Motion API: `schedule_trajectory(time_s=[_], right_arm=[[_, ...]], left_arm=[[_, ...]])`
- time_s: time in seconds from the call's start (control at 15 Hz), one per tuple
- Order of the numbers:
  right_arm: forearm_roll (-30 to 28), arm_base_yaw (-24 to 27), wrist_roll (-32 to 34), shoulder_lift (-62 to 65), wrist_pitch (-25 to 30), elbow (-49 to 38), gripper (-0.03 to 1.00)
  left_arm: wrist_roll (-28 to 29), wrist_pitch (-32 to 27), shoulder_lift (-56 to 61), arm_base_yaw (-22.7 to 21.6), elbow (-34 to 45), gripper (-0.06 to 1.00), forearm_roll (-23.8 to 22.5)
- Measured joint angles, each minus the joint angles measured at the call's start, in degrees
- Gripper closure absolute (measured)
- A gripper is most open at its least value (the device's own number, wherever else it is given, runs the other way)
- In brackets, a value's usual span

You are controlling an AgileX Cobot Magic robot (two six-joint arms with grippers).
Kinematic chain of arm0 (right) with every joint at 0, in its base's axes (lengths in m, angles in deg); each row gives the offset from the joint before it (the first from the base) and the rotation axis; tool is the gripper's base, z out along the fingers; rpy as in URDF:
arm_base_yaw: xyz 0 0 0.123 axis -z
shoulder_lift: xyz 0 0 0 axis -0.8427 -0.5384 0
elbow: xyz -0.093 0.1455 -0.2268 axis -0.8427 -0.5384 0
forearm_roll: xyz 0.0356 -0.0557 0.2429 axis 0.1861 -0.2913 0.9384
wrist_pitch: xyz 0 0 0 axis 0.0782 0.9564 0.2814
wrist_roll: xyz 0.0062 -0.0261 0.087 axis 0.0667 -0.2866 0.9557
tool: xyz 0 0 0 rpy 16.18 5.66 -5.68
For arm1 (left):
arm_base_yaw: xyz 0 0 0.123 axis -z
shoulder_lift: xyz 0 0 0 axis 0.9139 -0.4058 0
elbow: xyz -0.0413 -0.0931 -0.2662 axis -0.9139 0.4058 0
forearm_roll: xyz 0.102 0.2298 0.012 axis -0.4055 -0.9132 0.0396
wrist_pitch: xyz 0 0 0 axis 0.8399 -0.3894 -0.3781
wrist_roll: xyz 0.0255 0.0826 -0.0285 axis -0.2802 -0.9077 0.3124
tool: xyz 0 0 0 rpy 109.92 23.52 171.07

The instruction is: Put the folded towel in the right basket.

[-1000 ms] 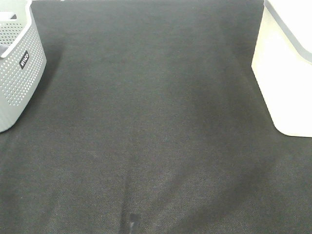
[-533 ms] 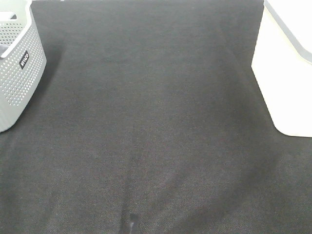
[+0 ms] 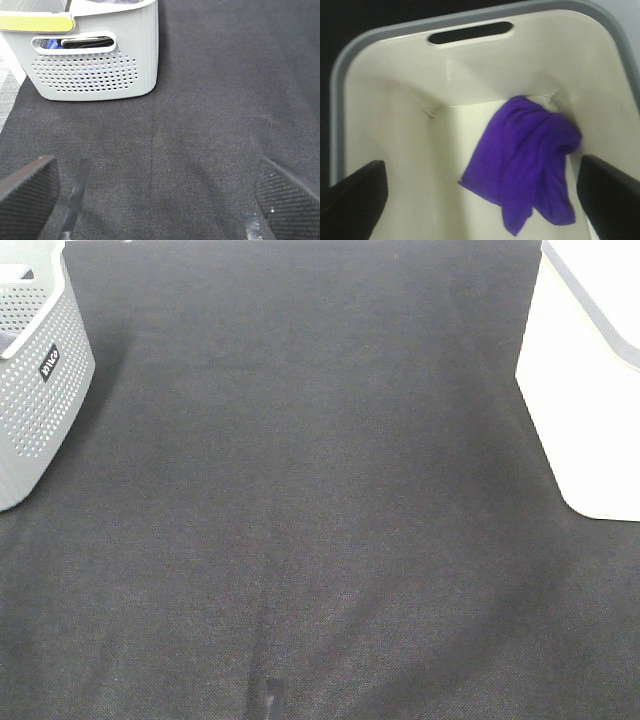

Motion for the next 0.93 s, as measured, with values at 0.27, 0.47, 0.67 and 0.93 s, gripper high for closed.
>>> schedule_trajectory(time_s=[0.27,0.47,0.67,0.93], right_arm=[[-1.95,-8.77,1.09,8.37,-0.29,-2.52,-0.01],[-1.78,-8.88,1.6,22.35,-0.29,-19.19,-0.01],[-1.72,-8.88,1.6,43.6,-1.26,-47.15,-0.01],[-1.72,-8.88,-3.04,76.2,-13.18,-85.03,-0.01]], left_arm=[[0.0,0.0,0.0,0.0,0.0,-0.04,0.0],[0.0,0.0,0.0,0.0,0.0,-0.04,0.0],[0.0,0.0,0.0,0.0,0.0,-0.04,0.0],[0.0,0.0,0.0,0.0,0.0,-0.04,0.0]])
